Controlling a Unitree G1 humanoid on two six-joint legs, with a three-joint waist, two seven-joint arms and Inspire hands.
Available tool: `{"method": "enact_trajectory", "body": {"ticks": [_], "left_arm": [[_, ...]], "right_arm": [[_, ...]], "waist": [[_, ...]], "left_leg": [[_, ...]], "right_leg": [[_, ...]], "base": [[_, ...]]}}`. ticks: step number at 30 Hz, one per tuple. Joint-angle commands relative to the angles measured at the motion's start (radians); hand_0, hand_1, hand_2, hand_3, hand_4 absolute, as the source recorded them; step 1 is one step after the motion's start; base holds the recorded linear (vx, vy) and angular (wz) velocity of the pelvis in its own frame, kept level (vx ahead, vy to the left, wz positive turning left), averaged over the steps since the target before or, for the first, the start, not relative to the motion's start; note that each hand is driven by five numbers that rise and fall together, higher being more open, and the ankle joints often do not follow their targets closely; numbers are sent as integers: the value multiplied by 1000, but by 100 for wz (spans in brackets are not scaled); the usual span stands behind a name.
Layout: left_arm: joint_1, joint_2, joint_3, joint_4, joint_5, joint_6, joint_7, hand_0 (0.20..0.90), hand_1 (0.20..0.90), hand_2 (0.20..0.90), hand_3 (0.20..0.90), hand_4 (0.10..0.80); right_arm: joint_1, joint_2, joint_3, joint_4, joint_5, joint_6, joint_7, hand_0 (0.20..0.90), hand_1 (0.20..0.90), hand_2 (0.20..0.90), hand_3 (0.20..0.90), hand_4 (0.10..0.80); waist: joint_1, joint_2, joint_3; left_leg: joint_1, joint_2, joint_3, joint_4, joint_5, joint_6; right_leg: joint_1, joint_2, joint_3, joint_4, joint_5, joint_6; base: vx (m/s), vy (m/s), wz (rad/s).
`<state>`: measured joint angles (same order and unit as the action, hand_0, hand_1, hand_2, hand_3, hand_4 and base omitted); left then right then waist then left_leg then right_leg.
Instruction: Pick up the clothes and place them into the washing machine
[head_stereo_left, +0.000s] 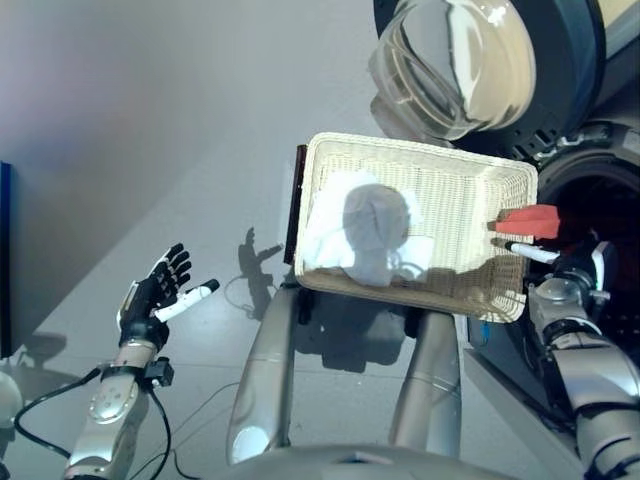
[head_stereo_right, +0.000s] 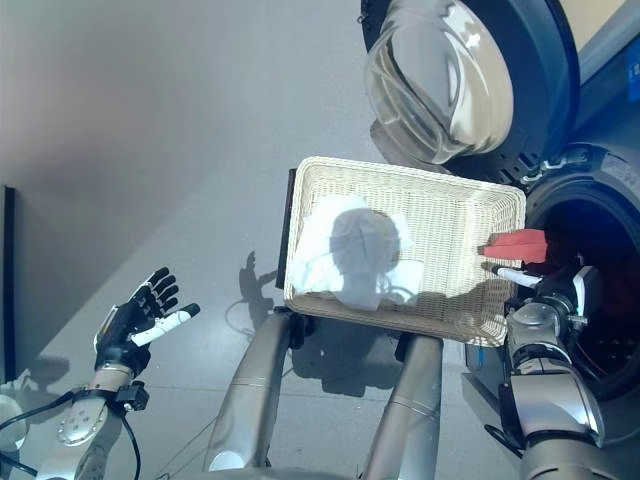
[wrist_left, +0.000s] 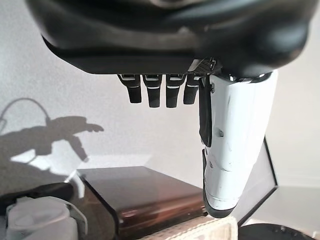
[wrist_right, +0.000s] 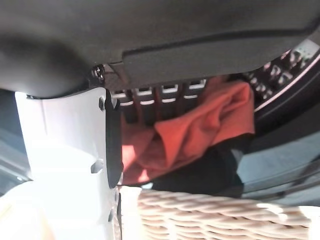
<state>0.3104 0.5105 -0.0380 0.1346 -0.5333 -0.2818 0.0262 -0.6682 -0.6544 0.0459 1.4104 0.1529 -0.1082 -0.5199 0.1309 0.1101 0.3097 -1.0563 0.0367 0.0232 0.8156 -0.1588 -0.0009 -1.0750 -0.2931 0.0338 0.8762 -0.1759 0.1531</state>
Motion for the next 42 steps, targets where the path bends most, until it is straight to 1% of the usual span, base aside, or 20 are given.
{"method": "enact_trajectory", "body": {"ticks": [1,7,11,18,26,30,35,36,37,38,42], "left_arm": [[70,61,32,-77,-31,-88,38,900,900,900,900,800],[59,68,26,-57,-17,-79,41,900,900,900,900,800],[64,82,27,-61,-15,-79,38,900,900,900,900,800],[57,96,11,-50,-13,-67,16,900,900,900,900,800],[49,92,21,-64,-12,-60,14,900,900,900,900,800],[68,88,46,-88,-24,-66,18,900,900,900,900,800],[86,93,56,-126,-48,-67,20,900,900,900,900,800],[89,94,56,-132,-52,-69,19,900,900,900,900,800],[89,94,57,-132,-52,-69,19,900,900,900,900,800],[93,95,58,-142,-57,-71,19,900,900,900,900,800],[96,88,50,-146,-65,-75,24,900,900,900,900,800]], "right_arm": [[-3,-100,-6,37,3,-4,-56,900,900,900,900,800],[7,-116,-40,73,32,8,-71,900,900,900,900,800],[22,-161,-36,90,-5,33,-78,900,900,900,900,800],[64,-225,-83,120,-6,54,-65,900,900,900,900,800],[83,-217,-94,115,15,45,-26,900,900,900,900,800],[79,-204,-61,69,6,24,-8,900,900,900,900,800],[56,-208,-28,67,-16,29,-4,900,900,900,900,800],[50,-210,-21,66,-22,30,-4,579,579,579,579,571],[49,-210,-20,66,-23,30,-4,332,332,332,332,394],[46,-208,-14,62,-30,30,-7,200,200,200,200,300],[38,-191,8,42,-54,25,-24,200,200,200,200,300]], "waist": [[2,31,-50],[3,28,-62],[2,28,-67],[-2,41,-67],[-12,52,-66],[-13,56,-63],[-10,67,-51],[-10,69,-48],[-10,69,-48],[-11,70,-46],[-19,64,-36]], "left_leg": [[-3,27,-33,-24,3,-51],[-6,26,-32,-33,4,-52],[0,27,-32,-53,12,-54],[26,28,-39,-89,26,-59],[4,27,-37,-56,19,-61],[-8,31,-36,-51,23,-65],[-30,30,-37,-47,31,-70],[-34,30,-37,-45,32,-71],[-35,30,-37,-45,32,-71],[-39,29,-37,-44,34,-72],[-48,27,-36,-38,37,-72]], "right_leg": [[-23,11,-14,11,-5,-43],[-33,16,-14,13,-9,-45],[-35,20,-12,12,-7,-43],[-15,17,-9,1,-14,-42],[-50,21,-4,43,-32,-49],[-66,28,0,56,-38,-55],[-90,32,0,74,-45,-59],[-95,34,-1,79,-46,-61],[-96,34,-1,79,-46,-61],[-101,35,-1,82,-47,-62],[-109,44,-2,87,-45,-63]], "base": [[10,-10,4],[0,0,0],[6,-16,1],[3,-10,0],[0,0,0],[-6,-19,-1],[-24,-39,1],[-17,-29,11],[-12,-23,13],[-6,-22,11],[0,-22,0]]}}
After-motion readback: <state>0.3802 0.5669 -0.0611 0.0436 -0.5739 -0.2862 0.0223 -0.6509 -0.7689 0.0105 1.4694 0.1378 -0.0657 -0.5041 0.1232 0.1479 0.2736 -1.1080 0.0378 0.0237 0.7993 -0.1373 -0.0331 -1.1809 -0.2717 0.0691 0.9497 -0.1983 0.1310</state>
